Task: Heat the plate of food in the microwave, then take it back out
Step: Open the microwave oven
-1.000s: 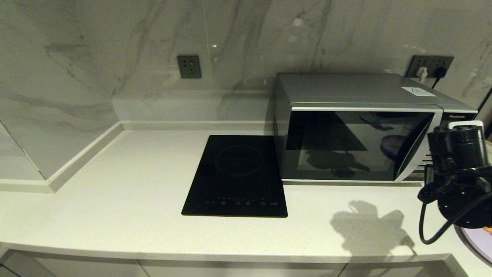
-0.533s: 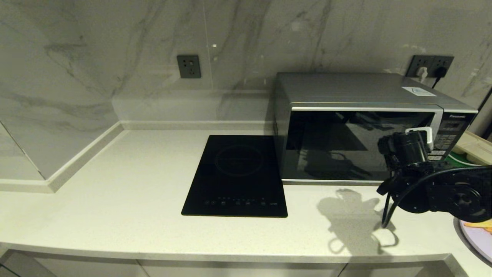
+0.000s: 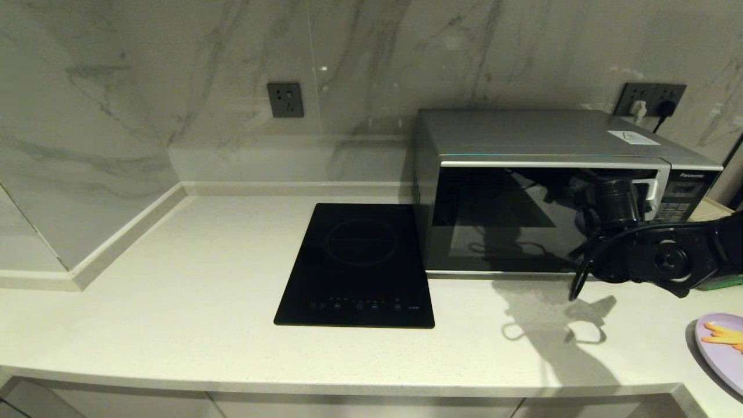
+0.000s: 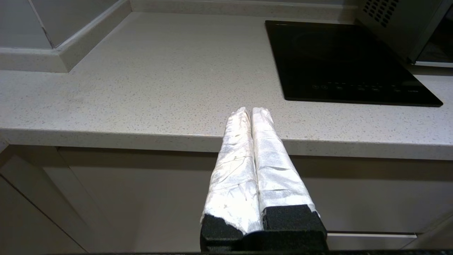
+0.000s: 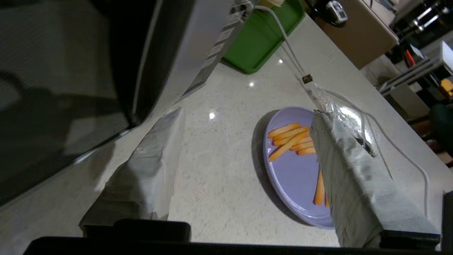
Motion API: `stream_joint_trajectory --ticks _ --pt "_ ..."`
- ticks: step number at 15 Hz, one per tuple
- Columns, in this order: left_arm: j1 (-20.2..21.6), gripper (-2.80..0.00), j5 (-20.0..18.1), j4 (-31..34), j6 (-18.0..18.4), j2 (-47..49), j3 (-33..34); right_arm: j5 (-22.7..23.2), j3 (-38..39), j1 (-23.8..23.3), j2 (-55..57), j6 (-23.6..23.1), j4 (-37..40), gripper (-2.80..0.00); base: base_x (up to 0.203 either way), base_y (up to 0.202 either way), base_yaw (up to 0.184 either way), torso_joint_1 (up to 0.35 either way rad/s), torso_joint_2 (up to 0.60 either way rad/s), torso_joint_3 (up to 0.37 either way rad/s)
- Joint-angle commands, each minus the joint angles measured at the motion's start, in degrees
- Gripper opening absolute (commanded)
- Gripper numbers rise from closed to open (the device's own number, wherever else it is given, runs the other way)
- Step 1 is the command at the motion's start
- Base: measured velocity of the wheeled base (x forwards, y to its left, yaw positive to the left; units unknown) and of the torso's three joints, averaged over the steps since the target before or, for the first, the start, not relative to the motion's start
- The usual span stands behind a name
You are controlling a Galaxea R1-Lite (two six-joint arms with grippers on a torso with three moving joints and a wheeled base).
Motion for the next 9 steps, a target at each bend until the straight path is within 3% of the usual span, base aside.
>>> stream_joint_trajectory --ticks 1,9 --pt "0.0 -2.80 0.0 0.0 -0.1 0.0 0.0 0.7 -1.2 -1.2 0.8 0.0 -0.1 0.00 0.000 0.000 0.000 0.000 0.00 0.000" --pt "0.0 -2.80 0.0 0.0 0.0 0.0 0.0 1.5 -4.0 -1.2 2.1 -0.2 0.0 0.00 0.000 0.000 0.000 0.000 0.00 0.000"
